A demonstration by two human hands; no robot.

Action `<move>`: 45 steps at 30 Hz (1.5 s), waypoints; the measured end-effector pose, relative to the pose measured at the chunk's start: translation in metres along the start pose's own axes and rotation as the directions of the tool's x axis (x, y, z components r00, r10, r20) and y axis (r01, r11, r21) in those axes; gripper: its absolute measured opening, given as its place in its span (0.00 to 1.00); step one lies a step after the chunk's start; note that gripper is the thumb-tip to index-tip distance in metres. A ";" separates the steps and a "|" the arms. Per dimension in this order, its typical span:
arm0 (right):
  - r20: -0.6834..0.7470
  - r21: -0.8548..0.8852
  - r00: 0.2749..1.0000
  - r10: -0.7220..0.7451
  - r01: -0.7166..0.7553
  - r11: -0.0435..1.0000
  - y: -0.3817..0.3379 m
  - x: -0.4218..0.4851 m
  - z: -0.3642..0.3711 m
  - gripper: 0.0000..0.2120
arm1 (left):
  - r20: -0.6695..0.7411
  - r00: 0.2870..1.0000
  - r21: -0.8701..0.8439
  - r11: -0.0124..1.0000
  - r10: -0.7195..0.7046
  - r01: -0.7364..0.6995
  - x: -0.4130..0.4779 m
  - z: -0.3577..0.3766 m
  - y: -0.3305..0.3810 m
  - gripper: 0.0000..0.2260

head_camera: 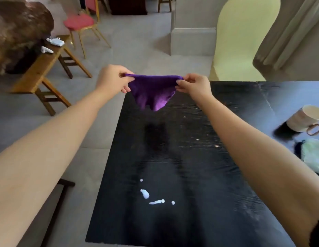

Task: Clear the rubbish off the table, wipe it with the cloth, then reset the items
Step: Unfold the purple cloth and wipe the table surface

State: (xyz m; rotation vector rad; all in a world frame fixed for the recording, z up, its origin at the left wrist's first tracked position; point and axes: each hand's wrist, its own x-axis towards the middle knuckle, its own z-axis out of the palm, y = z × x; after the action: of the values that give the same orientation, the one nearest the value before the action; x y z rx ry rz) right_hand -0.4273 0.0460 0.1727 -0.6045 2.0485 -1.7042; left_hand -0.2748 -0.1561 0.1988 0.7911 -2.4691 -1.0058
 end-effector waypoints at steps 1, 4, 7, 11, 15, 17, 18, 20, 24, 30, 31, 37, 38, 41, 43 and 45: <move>0.011 -0.017 1.000 0.016 -0.016 1.000 0.011 -0.004 0.008 0.09 | 0.022 1.000 -0.048 0.999 -0.010 0.011 -0.008 0.003 -0.015 0.07; 0.089 -0.124 0.988 0.124 -0.112 0.986 0.069 -0.026 0.026 0.11 | 0.095 0.992 -0.005 0.996 -0.085 0.086 -0.048 0.027 -0.071 0.11; 0.175 -0.319 0.956 0.236 -0.172 0.932 0.132 -0.058 0.038 0.09 | 0.202 0.956 0.080 0.977 -0.211 0.199 -0.104 0.061 -0.114 0.09; 0.256 -0.543 0.902 0.348 -0.163 0.824 0.181 -0.099 0.042 0.05 | 0.294 0.911 0.096 0.957 -0.289 0.272 -0.159 0.095 -0.149 0.08; 0.315 -0.595 0.874 0.370 -0.122 0.795 0.192 -0.110 0.042 0.06 | 0.323 0.894 0.055 0.949 -0.311 0.310 -0.178 0.104 -0.160 0.08; 0.321 -0.602 0.877 0.358 -0.103 0.792 0.189 -0.104 0.045 0.04 | 0.342 0.886 0.002 0.943 -0.314 0.333 -0.173 0.102 -0.162 0.08; 0.324 -0.594 0.882 0.343 -0.092 0.799 0.187 -0.099 0.047 0.03 | 0.341 0.887 -0.027 0.940 -0.312 0.341 -0.167 0.100 -0.163 0.09; 0.298 -0.576 0.910 0.288 -0.069 0.814 0.181 -0.084 0.052 0.02 | 0.310 0.898 -0.094 0.929 -0.313 0.357 -0.149 0.097 -0.163 0.12; 0.130 -0.480 0.975 0.181 -0.097 0.872 0.172 -0.042 0.067 0.06 | 0.194 0.899 -0.193 0.884 -0.392 0.427 -0.102 0.101 -0.160 0.05; -0.002 -0.419 0.980 0.198 -0.180 0.890 0.176 0.021 0.098 0.08 | 0.047 0.874 -0.205 0.852 -0.483 0.482 -0.033 0.125 -0.177 0.07; -0.015 -0.425 0.979 0.203 -0.190 0.885 0.181 0.031 0.102 0.08 | 0.031 0.871 -0.191 0.852 -0.490 0.487 -0.022 0.131 -0.180 0.07; 0.040 -0.585 0.979 0.198 -0.137 0.800 0.207 0.078 0.117 0.10 | -0.025 0.890 0.028 0.890 -0.455 0.455 0.011 0.161 -0.206 0.09; 0.064 -0.609 0.976 0.210 -0.129 0.783 0.210 0.082 0.119 0.10 | -0.035 0.897 0.042 0.896 -0.440 0.441 0.012 0.165 -0.209 0.09; 0.098 -0.638 0.962 0.256 -0.136 0.758 0.216 0.092 0.125 0.10 | -0.085 0.908 0.071 0.906 -0.411 0.417 0.012 0.170 -0.214 0.10; 0.097 -0.639 0.957 0.272 -0.150 0.755 0.217 0.095 0.129 0.11 | -0.092 0.913 0.065 0.912 -0.398 0.404 0.013 0.172 -0.214 0.10; 0.099 -0.645 0.956 0.277 -0.150 0.749 0.218 0.097 0.133 0.11 | -0.089 0.918 0.058 0.918 -0.386 0.392 0.014 0.172 -0.216 0.09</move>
State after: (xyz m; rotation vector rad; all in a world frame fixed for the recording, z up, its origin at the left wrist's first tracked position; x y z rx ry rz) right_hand -0.4477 -0.0816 -0.0678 -0.6597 2.4240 -0.7556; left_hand -0.2957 -0.2025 -0.0730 1.3609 -2.3441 -0.9906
